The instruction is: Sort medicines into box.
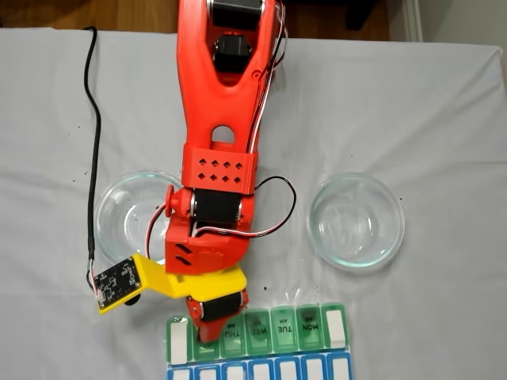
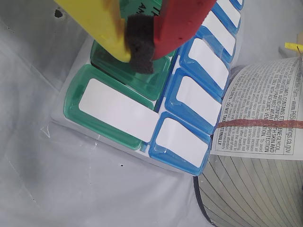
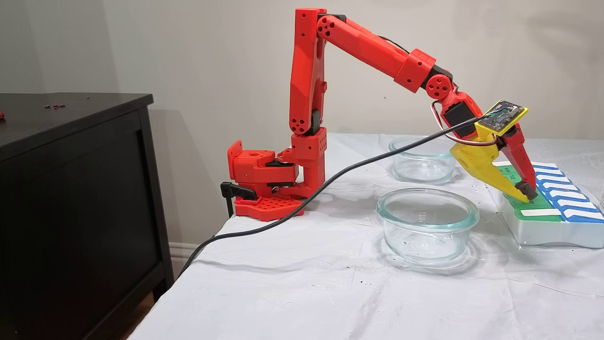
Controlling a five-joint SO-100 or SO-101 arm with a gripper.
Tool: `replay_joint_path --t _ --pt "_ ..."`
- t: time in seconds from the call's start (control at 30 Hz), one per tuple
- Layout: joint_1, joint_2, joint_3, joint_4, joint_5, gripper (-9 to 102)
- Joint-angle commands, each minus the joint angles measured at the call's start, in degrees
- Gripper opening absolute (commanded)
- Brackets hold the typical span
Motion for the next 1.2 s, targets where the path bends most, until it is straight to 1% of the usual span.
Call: replay_joint_path --t 0.0,0.2,0.53,0.67,0.8,1.03,1.17 --pt "-1.1 -0.4 0.2 1.4 0.3 0" --pt "-1.1 -3.2 0.4 1.2 0.2 0" --pt "-0.1 -4.3 -0.3 3.6 2.1 0" --pt "0.0 -3.8 -0.9 6.8 4.2 0" --pt "0.0 -3.3 -1.1 8.1 5.1 0" --pt "0.3 -1.4 -1.1 7.3 5.8 0" --pt "0.5 4.8 1.1 3.6 6.7 0"
